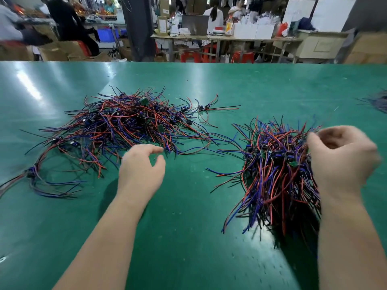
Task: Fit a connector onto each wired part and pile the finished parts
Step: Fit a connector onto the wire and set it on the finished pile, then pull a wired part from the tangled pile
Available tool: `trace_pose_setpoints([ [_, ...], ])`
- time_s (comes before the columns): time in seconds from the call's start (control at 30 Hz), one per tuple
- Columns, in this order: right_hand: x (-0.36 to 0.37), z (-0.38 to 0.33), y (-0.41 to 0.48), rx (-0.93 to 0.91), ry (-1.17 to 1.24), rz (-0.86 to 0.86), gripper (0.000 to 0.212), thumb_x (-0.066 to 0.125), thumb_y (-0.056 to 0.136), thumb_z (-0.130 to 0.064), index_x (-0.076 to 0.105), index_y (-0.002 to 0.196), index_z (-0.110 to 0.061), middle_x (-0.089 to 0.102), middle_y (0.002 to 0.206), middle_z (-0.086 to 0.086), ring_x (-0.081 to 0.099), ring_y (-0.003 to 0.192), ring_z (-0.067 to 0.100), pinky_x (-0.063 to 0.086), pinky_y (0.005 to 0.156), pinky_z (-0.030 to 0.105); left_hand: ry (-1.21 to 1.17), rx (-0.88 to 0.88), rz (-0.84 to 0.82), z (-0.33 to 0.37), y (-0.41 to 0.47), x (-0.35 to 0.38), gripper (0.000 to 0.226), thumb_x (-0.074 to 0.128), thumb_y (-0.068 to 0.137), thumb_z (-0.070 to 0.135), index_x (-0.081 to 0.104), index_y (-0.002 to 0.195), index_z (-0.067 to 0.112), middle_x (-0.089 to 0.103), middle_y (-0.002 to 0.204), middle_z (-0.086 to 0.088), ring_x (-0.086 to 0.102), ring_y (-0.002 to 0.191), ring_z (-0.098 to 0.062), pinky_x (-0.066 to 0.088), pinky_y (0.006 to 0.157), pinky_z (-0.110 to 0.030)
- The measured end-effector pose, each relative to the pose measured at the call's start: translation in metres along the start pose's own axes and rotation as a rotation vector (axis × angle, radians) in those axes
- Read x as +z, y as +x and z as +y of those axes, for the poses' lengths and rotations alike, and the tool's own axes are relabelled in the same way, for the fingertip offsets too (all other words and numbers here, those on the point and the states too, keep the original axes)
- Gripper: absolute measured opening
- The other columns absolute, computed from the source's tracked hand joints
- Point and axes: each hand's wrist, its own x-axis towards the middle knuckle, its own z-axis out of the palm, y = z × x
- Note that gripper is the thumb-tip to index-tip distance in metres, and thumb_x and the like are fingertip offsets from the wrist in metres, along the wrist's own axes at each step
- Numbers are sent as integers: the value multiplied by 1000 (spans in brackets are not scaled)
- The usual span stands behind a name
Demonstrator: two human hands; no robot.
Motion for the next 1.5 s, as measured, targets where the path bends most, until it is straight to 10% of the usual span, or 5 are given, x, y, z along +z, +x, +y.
trace_pose_setpoints([
  [0.3, 10, 9, -4, 50, -218, -324, 36, 61, 87, -32, 70, 72, 0, 58, 60, 22, 55, 67, 38, 37, 61, 33, 439, -348, -217, -38, 15, -1, 55, 45, 92, 48, 39, 141, 26, 24, 155, -12, 13, 143, -33, 10, 115, -52],
  [0.7, 21, -20, -28, -111, 120, -164, 15, 59, 85, -16, 69, 89, -25, 63, 88, 2, 57, 77, 15, 48, 80, 31, 162, -249, 58, -42, 26, -10, 25, 62, 91, 27, 74, 74, 13, 66, 70, -5, 53, 63, -23, 40, 62, -29],
  [0.97, 23, -24, -36, -190, 210, -175, 15, 58, 83, -16, 68, 86, -26, 62, 83, 0, 53, 67, 1, 43, 67, 12, -210, 436, -45, 5, -8, 0, 3, 75, 79, 19, 77, 80, 16, 65, 71, 6, 56, 68, -6, 44, 70, -22],
  [1.13, 20, -24, -34, -143, 269, -200, 17, 59, 84, -15, 68, 85, -30, 65, 85, 3, 56, 68, 1, 44, 67, 17, -206, 354, -179, 13, -17, 7, 24, 60, 80, 49, 65, 98, 34, 57, 56, 12, 53, 53, -3, 47, 59, -23],
  [1.5, 15, -54, -61, -167, 700, -435, 17, 55, 84, -5, 69, 86, -16, 70, 71, 1, 63, 55, 14, 52, 56, 23, 344, 157, -254, -18, 4, 23, 46, 47, 94, 25, 44, 139, 32, 39, 147, 12, 35, 134, -10, 17, 112, -42],
])
